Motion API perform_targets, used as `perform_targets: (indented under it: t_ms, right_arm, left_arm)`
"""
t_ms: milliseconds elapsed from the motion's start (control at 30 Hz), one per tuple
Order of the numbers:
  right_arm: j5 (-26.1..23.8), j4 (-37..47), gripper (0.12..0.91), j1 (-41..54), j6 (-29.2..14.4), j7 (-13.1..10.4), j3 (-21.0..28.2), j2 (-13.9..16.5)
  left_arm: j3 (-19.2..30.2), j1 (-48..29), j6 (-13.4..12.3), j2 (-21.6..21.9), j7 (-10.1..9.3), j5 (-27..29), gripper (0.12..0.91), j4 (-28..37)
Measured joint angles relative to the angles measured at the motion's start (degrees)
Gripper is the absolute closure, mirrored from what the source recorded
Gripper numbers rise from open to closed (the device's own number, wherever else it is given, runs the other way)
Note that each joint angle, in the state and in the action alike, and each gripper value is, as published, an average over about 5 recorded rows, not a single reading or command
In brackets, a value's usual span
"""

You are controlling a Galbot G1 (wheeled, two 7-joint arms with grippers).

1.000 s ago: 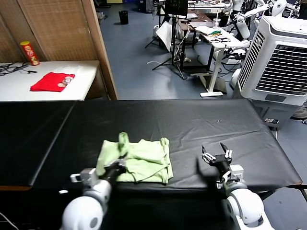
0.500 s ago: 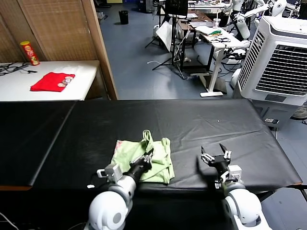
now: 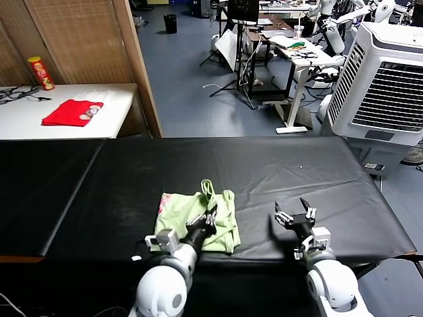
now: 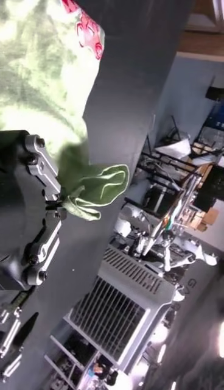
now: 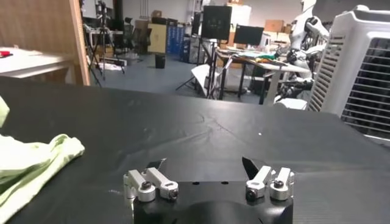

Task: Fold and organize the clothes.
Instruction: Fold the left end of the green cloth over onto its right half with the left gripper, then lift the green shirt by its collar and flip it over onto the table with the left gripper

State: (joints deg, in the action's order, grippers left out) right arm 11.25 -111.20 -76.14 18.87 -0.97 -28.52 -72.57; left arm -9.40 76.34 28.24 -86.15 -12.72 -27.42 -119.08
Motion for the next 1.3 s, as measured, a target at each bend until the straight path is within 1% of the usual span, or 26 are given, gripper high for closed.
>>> perform_targets:
  t_ms: [33, 67, 133, 167, 267, 300, 367, 467, 567, 667, 733, 800, 967, 1067, 1167, 1300]
  right_arm:
    - [0.38, -0.13, 0.227, 0.03, -0.37, 0.35, 0.15, 0.13]
    - [0.74, -0.27, 0.227, 0.05, -0.74, 0.73, 0.33, 0.27]
    - [1.31, -0.53, 0.227, 0.12, -1.37, 1.46, 0.75, 0.64]
    - [1.52, -0.66, 0.227, 0.19, -1.62, 1.81, 1.02, 0.86]
    - [2.18, -1.01, 0.227, 0.63, -1.92, 2.82, 2.20, 1.62]
    - [2.40, -1.13, 0.227, 0.88, -1.92, 3.19, 2.79, 1.89]
    - [2.73, -1.28, 0.227, 1.51, -1.82, 4.05, 4.33, 2.34]
    - [2.80, -1.11, 0.227, 2.84, -1.52, 5.18, 7.44, 2.48]
    - [1.99, -0.45, 0.227, 4.60, -1.33, 5.97, 10.92, 2.27]
    - [-0.55, 0.96, 0.227, 6.55, -1.66, 6.41, 14.38, 2.27]
    - [-2.63, 2.14, 0.227, 7.53, -2.01, 6.30, 16.36, 2.43]
    - [-4.99, 3.15, 0.227, 7.96, -2.30, 5.48, 17.59, 2.58]
    - [-13.61, 4.19, 0.227, 7.72, -3.80, 1.38, 18.28, 2.42]
    - [-17.45, 4.48, 0.227, 7.38, -4.11, -0.38, 18.34, 1.80]
    - [-17.36, 4.45, 0.227, 7.00, -4.36, -1.16, 18.26, 1.01]
    - [-13.55, 3.04, 0.227, 6.12, -4.95, -0.80, 17.61, 0.43]
  left_arm:
    - [0.17, -0.08, -0.25, -0.30, 0.14, -0.03, 0.705, 0.25]
    - [0.34, -0.22, -0.49, -0.65, 0.26, -0.07, 0.638, 0.52]
    - [0.64, -0.57, -0.94, -1.59, 0.43, -0.17, 0.537, 1.18]
    - [0.73, -0.70, -1.09, -2.11, 0.47, -0.19, 0.470, 1.47]
    - [0.54, -0.82, -1.35, -3.29, 0.51, -0.11, 0.321, 1.83]
    - [0.26, -0.75, -1.42, -3.38, 0.64, 0.08, 0.286, 1.69]
    - [-0.63, -0.52, -1.64, -2.94, 1.05, 0.61, 0.246, 1.10]
    - [-2.89, 0.20, -2.29, -0.78, 1.64, 1.34, 0.234, -0.32]
    - [-6.02, 1.33, -3.10, 2.47, 1.89, 1.73, 0.232, -1.65]
    - [-9.31, 2.87, -3.80, 5.11, 2.15, 2.01, 0.232, -2.29]
    - [-11.22, 3.93, -4.10, 6.00, 2.23, 2.13, 0.232, -2.40]
    - [-12.81, 4.82, -4.29, 6.41, 2.37, 2.12, 0.232, -2.43]
    - [-15.48, 6.23, -5.18, 6.20, 3.39, 1.61, 0.232, -2.07]
    - [-16.56, 6.57, -6.03, 5.84, 4.00, 0.35, 0.232, -1.24]
    - [-17.53, 6.86, -6.85, 5.65, 4.73, -2.28, 0.232, -0.19]
    - [-18.76, 6.95, -7.75, 5.54, 5.84, -7.01, 0.232, 1.32]
